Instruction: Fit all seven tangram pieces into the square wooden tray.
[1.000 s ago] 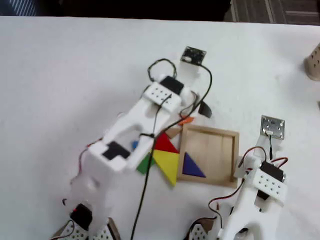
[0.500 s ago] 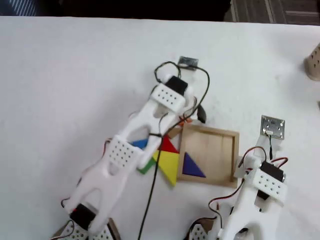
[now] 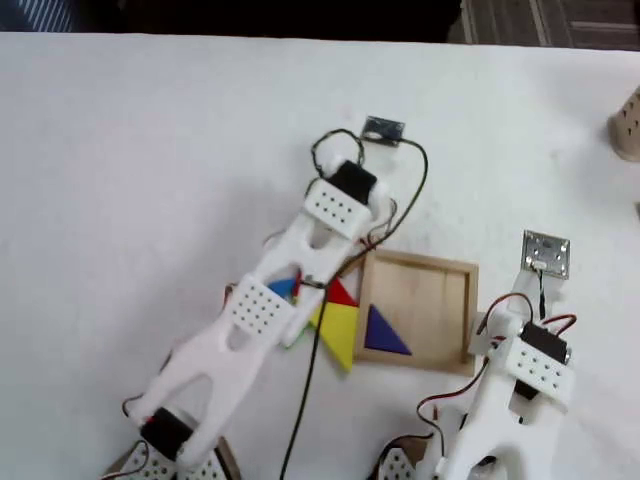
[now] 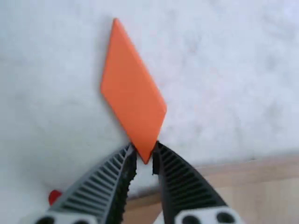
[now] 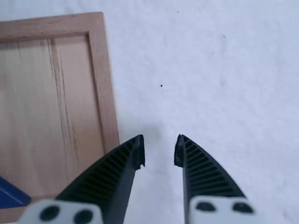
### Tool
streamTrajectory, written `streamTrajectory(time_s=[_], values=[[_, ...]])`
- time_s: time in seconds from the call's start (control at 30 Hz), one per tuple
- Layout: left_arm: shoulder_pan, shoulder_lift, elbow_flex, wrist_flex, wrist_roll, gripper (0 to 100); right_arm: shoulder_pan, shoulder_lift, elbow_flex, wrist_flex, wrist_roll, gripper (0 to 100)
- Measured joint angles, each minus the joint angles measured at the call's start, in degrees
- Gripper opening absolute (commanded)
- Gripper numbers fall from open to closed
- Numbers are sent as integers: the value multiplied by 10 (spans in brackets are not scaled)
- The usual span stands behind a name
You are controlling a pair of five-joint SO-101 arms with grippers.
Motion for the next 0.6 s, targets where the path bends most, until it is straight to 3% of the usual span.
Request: streamTrajectory(time_s=[0.2, 0.37, 0.6], values=[[0, -4, 0, 18, -1, 36, 0, 0, 5, -2, 0, 112], [0, -43, 11, 26, -44, 21, -2, 0, 5, -2, 0, 112], [0, -194, 207, 26, -54, 24, -21, 0, 5, -2, 0, 112]])
